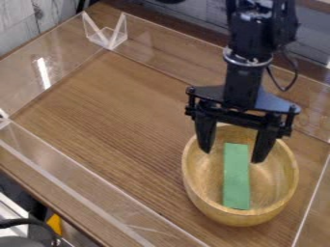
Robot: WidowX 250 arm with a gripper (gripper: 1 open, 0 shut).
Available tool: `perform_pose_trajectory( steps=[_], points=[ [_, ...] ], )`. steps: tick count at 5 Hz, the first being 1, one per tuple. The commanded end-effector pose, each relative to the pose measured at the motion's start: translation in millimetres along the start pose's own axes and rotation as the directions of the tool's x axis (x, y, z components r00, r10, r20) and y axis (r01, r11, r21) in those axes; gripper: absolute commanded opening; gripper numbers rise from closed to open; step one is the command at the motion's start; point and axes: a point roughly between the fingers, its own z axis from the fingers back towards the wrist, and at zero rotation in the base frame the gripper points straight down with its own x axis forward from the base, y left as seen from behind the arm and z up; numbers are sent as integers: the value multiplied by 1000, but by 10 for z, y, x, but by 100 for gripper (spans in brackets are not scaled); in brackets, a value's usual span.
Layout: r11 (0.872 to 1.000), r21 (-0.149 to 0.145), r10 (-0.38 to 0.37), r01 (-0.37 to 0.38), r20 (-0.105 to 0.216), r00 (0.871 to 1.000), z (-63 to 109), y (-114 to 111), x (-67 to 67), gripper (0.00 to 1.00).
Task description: Remove the green block from inside the brown bowl and put it on the table
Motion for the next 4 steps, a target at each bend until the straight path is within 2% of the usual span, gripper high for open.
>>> perform_pose_trajectory(
  steps=[1,4],
  points=[
    [999,-31,23,-22,42,999,60,-36,39,100],
    [996,-46,77,-75,53,996,-45,-94,109,100]
  ],
)
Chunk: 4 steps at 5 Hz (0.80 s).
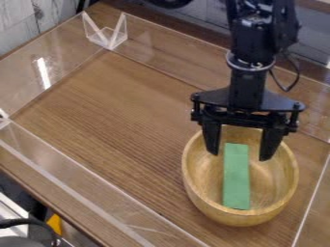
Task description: Remove the green block from inside the brown bowl and put it on the table
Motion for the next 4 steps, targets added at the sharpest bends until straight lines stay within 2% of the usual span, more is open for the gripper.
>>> perform_pose_trajectory(
  steps=[1,2,4],
  points=[
    [1000,-19,1,0,21,1000,-87,-124,-41,100],
    [1000,-18,-4,5,32,999,-266,-180,-69,100],
    [999,-23,45,-44,43,998,-371,-61,-21,100]
  ],
)
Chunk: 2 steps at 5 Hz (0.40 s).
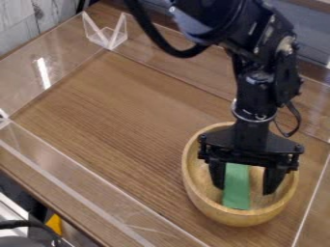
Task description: Remove the green block from inside the brown bowl and put it on the table
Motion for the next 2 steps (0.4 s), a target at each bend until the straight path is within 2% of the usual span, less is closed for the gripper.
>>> perform_pose_trajectory(
  steps=[1,2],
  points=[
    [999,-24,21,-20,17,1000,13,-22,-2,0],
    [999,-36,33,-33,12,999,32,-34,-57,0]
  ],
)
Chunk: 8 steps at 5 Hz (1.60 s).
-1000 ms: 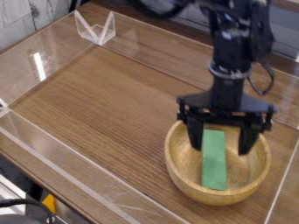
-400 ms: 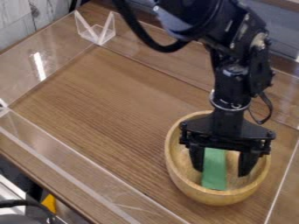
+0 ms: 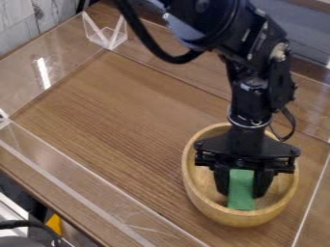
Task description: Remove the green block from inside the brown bowl and put it on the table
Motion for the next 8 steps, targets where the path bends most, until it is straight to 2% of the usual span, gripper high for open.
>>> perform_pose_trajectory(
  steps=[1,2,3,5,7,8],
  points=[
    [999,-34,-38,39,12,999,84,-68,-1,0],
    [997,-41,-69,69,1,998,86,-96,-5,0],
    [992,-47,-114,113,-11,993,95,-116,-130,0],
    [975,-64,-212,211,-12,977,255,-138,-98,0],
    [991,-90,-94,95,14,995,370,-254,-326,0],
    [990,-95,-104,105,18,994,463,-317,-323,0]
  ],
)
